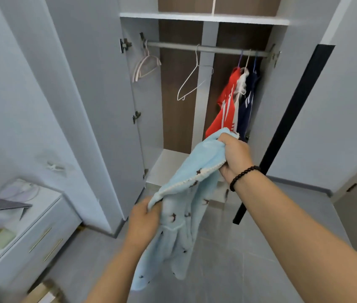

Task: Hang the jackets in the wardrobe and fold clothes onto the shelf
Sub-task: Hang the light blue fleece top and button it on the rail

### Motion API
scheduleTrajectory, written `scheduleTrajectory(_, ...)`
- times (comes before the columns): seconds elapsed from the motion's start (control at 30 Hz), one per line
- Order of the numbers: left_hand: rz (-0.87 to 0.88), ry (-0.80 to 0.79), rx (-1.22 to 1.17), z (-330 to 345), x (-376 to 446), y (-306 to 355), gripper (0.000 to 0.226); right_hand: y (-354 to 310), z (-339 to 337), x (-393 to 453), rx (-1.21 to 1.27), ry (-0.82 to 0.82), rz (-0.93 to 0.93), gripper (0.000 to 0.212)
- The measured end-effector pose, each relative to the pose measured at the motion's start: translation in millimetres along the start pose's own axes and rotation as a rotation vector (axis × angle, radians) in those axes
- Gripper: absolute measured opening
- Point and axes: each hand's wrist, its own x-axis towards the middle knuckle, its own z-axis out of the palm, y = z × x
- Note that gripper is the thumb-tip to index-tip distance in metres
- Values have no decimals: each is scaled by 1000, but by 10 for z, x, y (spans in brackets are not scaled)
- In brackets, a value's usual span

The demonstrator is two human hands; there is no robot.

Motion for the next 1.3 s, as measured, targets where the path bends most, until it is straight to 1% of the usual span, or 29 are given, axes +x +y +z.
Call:
scheduleTrajectory(0.03, -19, 12, -11, -56, 71, 32, 32, -9, -36, 97, 28, 22, 28, 16)
scheduleTrajectory(0.1, -78, 42, -28, -111, 191, 152, 39, -25, -151, 289, 70, 49, 86, 29)
scheduleTrajectory(0.13, -103, 47, -52, -103, 250, 230, 38, -33, -219, 374, 79, 53, 117, 34)
scheduleTrajectory(0.2, -141, 27, -133, -16, 357, 426, 35, -58, -366, 535, 90, 49, 196, 38)
scheduleTrajectory(0.23, -153, 7, -182, 52, 400, 548, 35, -81, -442, 609, 97, 45, 242, 36)
scheduleTrajectory(0.33, -183, -44, -329, 312, 569, 875, 28, -176, -677, 821, 75, 28, 373, 22)
scheduleTrajectory(0.4, -211, -59, -391, 501, 725, 1059, 17, -236, -845, 952, 36, 20, 431, 14)
scheduleTrajectory(0.5, -211, -39, -356, 796, 953, 1283, 12, -327, -1105, 1170, 51, 11, 474, 17)
scheduleTrajectory(0.57, -183, -42, -330, 977, 1067, 1393, 15, -381, -1232, 1313, 28, -13, 493, 19)
scheduleTrajectory(0.63, -157, -73, -285, 1117, 1122, 1473, 21, -379, -1313, 1448, -59, -40, 506, 18)
scheduleTrajectory(0.7, -145, -111, -248, 1209, 1170, 1523, 15, -321, -1341, 1582, -105, -52, 474, 13)
scheduleTrajectory(0.77, -149, -122, -255, 1262, 1213, 1573, 8, -266, -1326, 1680, -21, -69, 416, 11)
scheduleTrajectory(0.83, -146, -120, -282, 1308, 1255, 1622, 10, -238, -1303, 1734, 141, -139, 375, 19)
scheduleTrajectory(0.9, -132, -127, -297, 1346, 1276, 1683, 12, -196, -1295, 1750, 251, -246, 327, 36)
scheduleTrajectory(0.93, -120, -149, -318, 1377, 1279, 1725, 9, -165, -1299, 1747, 212, -308, 290, 45)
scheduleTrajectory(1.0, -91, -219, -366, 1466, 1293, 1829, 8, -100, -1312, 1727, -23, -436, 192, 50)
scheduleTrajectory(1.07, -44, -245, -343, 1593, 1347, 1912, 21, -30, -1309, 1706, -250, -555, 65, 57)
scheduleTrajectory(1.1, -28, -246, -315, 1662, 1377, 1941, 26, -4, -1298, 1695, -325, -617, 14, 57)
scheduleTrajectory(1.13, -16, -259, -296, 1733, 1414, 1961, 29, 15, -1280, 1686, -369, -668, -20, 55)
scheduleTrajectory(1.2, -13, -293, -292, 1839, 1478, 2010, 29, 49, -1270, 1700, -432, -718, -56, 47)
scheduleTrajectory(1.3, -24, -276, -346, 1850, 1636, 2052, 20, 62, -1269, 1772, -527, -719, -94, 25)
